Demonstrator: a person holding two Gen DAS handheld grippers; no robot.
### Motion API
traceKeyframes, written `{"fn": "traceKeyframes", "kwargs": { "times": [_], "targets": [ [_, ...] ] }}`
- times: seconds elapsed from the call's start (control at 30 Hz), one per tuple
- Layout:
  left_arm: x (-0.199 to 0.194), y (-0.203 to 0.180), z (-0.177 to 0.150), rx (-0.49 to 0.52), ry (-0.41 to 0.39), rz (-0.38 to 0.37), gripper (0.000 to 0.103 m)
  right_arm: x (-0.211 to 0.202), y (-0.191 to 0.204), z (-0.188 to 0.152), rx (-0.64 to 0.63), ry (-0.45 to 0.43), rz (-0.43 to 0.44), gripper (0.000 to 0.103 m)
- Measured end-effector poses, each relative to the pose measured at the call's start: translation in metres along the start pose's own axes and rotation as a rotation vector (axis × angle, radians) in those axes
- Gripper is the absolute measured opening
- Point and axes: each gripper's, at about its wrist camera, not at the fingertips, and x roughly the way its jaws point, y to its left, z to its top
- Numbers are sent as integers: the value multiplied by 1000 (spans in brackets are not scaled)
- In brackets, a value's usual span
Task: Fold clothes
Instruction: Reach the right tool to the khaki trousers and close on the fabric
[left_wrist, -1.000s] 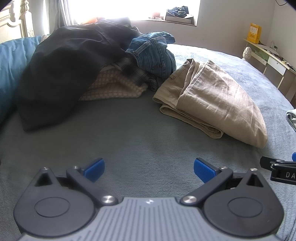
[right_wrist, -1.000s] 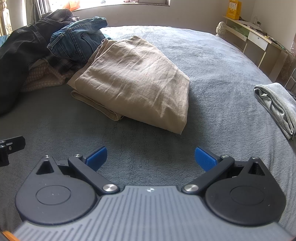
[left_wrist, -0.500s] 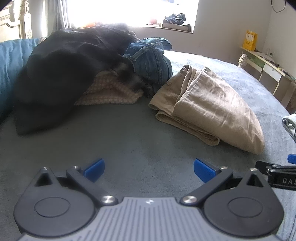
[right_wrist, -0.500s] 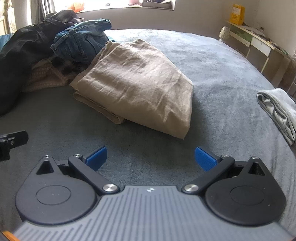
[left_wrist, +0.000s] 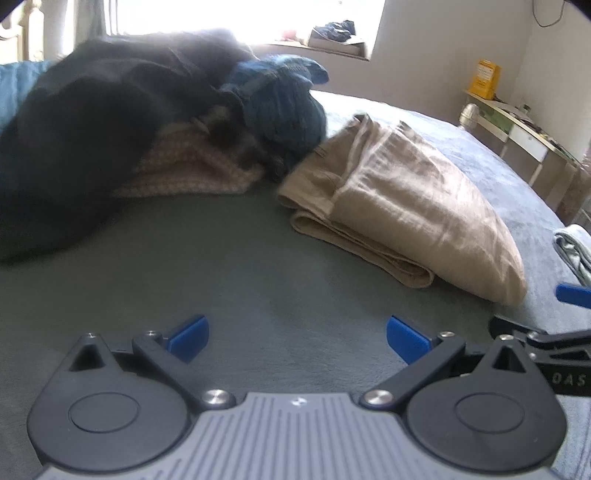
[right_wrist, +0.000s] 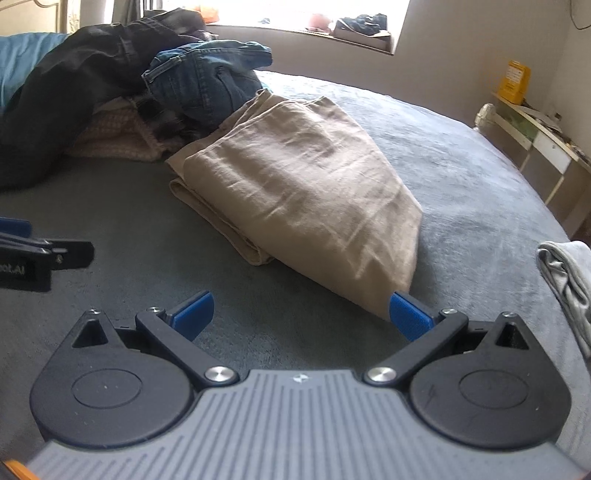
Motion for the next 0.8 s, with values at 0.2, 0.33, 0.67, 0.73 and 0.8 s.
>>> {"fn": "traceKeyframes", "kwargs": {
  "times": [0.2,0.33,0.67,0.73,0.8],
  "targets": [
    [18,-6,-4,45,21,-21,103,18,-10,-1,-74,-101,91,102],
    [29,-4,-3,43,40,-6,103,38,-13,2,-194,-165,71,102],
    [48,5,-1,28,77,32,103,99,-4,2,-530,-129,2,101],
    [51,5,0,35,82,36,103,109,-2,1,-587,-133,-22,98],
    [53,3,0,45,84,38,103,115,-2,4,-619,-143,-55,86]
  ]
}}
